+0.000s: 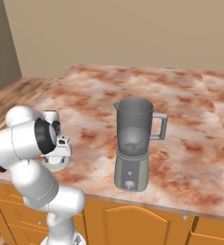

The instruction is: Close the lid blender by securely placing the lid on top.

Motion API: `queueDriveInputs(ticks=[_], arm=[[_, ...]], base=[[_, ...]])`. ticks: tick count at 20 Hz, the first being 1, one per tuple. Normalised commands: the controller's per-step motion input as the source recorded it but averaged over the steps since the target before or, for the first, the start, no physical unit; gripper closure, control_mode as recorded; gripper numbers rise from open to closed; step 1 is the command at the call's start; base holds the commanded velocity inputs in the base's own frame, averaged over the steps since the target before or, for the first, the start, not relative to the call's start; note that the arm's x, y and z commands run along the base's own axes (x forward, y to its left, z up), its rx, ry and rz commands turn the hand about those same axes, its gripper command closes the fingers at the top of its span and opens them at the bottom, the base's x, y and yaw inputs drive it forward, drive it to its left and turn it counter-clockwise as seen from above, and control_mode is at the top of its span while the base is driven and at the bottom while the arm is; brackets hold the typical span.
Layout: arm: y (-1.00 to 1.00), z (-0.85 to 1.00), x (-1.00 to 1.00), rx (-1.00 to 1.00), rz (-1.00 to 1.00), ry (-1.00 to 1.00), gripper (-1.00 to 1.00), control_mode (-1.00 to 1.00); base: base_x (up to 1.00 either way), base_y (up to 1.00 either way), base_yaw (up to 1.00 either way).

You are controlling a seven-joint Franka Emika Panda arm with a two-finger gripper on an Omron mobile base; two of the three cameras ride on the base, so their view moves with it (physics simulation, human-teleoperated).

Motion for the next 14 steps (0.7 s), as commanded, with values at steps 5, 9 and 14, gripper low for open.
queueDriveInputs(ticks=[5, 9, 14], arm=[[0.00, -0.55, -0.03, 0.00, 0.06, -0.05, -1.00, -1.00], [0.00, -0.52, -0.01, 0.03, 0.08, -0.10, -1.00, -1.00], [0.00, -0.60, 0.00, 0.05, 0.11, -0.13, -1.00, -1.00]], base=[[0.00, 0.00, 0.00], [0.00, 0.00, 0.00], [0.00, 0.00, 0.00]])
